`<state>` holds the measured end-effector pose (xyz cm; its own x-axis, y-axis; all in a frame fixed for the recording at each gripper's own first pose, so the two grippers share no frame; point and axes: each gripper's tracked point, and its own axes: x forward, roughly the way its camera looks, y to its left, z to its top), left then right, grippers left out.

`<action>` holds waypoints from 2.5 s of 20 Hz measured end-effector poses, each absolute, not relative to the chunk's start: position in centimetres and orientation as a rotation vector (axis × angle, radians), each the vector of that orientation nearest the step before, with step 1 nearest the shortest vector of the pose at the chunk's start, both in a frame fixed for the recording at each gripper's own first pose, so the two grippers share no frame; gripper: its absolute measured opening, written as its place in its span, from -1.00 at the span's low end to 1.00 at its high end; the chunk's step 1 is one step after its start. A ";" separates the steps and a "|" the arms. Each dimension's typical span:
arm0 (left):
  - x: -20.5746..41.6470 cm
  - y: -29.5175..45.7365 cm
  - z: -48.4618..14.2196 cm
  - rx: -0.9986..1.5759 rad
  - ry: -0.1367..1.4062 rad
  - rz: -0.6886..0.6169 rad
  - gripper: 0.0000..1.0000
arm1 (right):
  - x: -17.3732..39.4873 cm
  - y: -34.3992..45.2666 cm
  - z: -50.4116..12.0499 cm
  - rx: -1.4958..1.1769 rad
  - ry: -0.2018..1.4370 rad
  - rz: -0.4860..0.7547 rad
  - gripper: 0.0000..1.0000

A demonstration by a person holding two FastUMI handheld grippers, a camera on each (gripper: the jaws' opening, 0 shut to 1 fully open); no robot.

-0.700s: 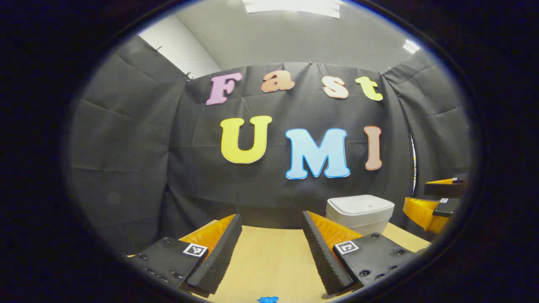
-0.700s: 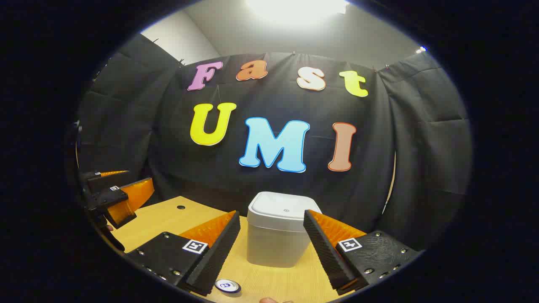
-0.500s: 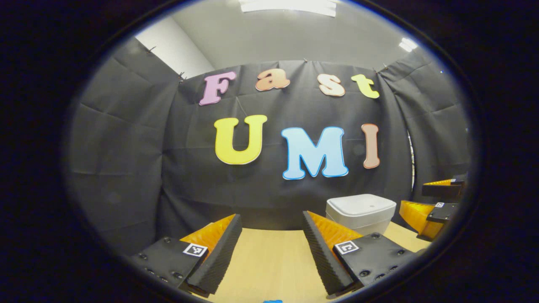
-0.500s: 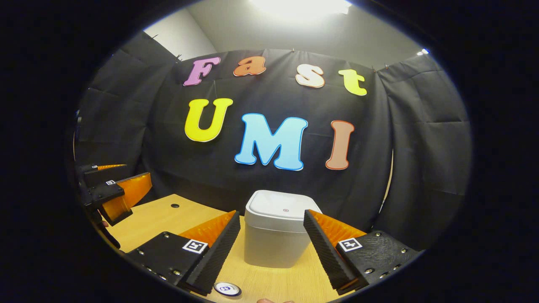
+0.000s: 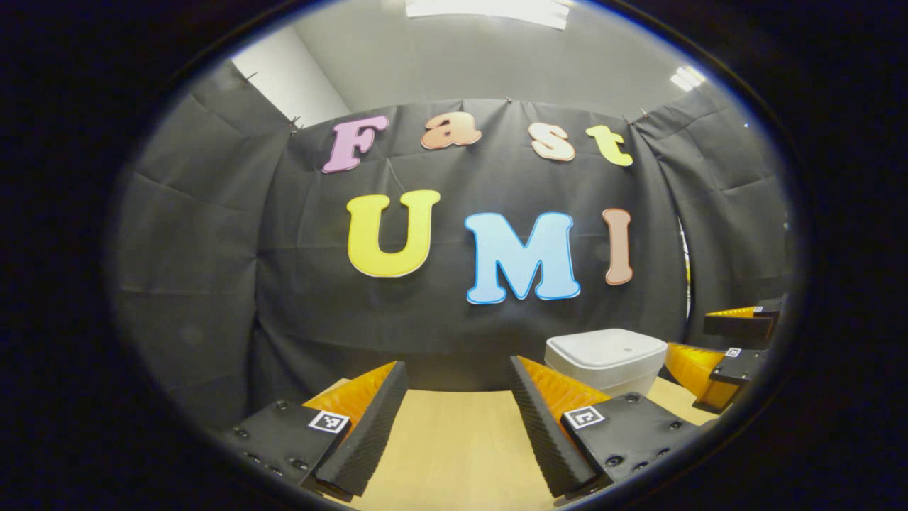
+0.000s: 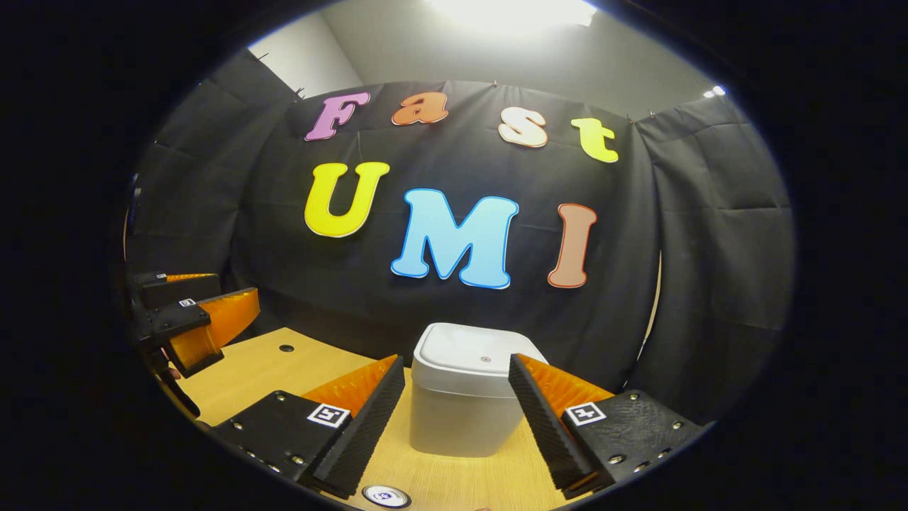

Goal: Press the lid of the desktop garbage bin to open it, pick up the crumpled paper on the desktop and throw it into the bin, then pick up the pop can on the desktop and drop it into the bin, and finally close the garbage bin lid.

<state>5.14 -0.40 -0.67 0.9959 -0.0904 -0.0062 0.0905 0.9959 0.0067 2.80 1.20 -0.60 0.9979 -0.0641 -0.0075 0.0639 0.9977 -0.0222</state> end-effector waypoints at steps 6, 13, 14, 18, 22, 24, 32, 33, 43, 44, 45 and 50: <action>5.7 -0.1 -0.8 0.007 0.004 -0.100 0.92 | 3.1 1.2 -0.9 -0.011 0.024 -0.090 0.78; 5.8 0.2 -1.8 -0.021 0.015 -0.100 0.91 | 3.6 1.5 -1.5 0.004 0.039 -0.104 -0.39; 5.9 0.4 -1.8 -0.024 0.017 -0.098 0.89 | 3.7 1.9 -1.7 0.009 0.043 -0.086 -0.45; 6.0 0.7 -2.3 -0.029 0.023 -0.087 0.93 | 4.1 2.1 -2.0 0.021 0.059 -0.072 -1.00; 6.4 0.8 -2.6 -0.027 0.029 -0.076 0.93 | 4.2 2.5 -3.1 0.027 0.065 -0.037 -0.99; 6.4 1.2 -2.7 -0.017 0.030 -0.061 0.89 | 4.9 2.3 -2.9 0.015 0.069 -0.049 -0.99; 6.2 1.9 -3.6 0.031 0.058 -0.018 0.93 | 10.6 -1.8 -4.1 0.054 0.106 -0.094 -0.99; 6.2 1.9 -3.7 0.027 0.061 -0.019 0.89 | 11.3 -2.0 -4.3 0.062 0.110 -0.099 -0.99; 6.2 1.9 -4.9 0.002 0.100 -0.031 0.93 | 16.0 -3.9 -6.0 0.095 0.152 -0.130 -1.00; 6.1 1.9 -5.2 -0.001 0.105 -0.030 0.93 | 16.3 -4.0 -6.2 0.099 0.159 -0.132 -0.99; 5.9 2.0 -5.4 -0.005 0.108 -0.027 0.89 | 16.4 -4.1 -6.6 0.102 0.172 -0.131 -0.99; 5.9 2.3 -6.3 -0.021 0.131 -0.010 0.91 | 16.8 -4.0 -6.9 0.124 0.189 -0.096 -0.99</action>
<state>5.86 2.29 -6.30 0.9914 -0.0116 -0.1301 0.0089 0.9997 -0.0216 16.82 -3.95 -6.90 0.9776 -0.0832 -0.1933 0.1066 0.9878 0.1137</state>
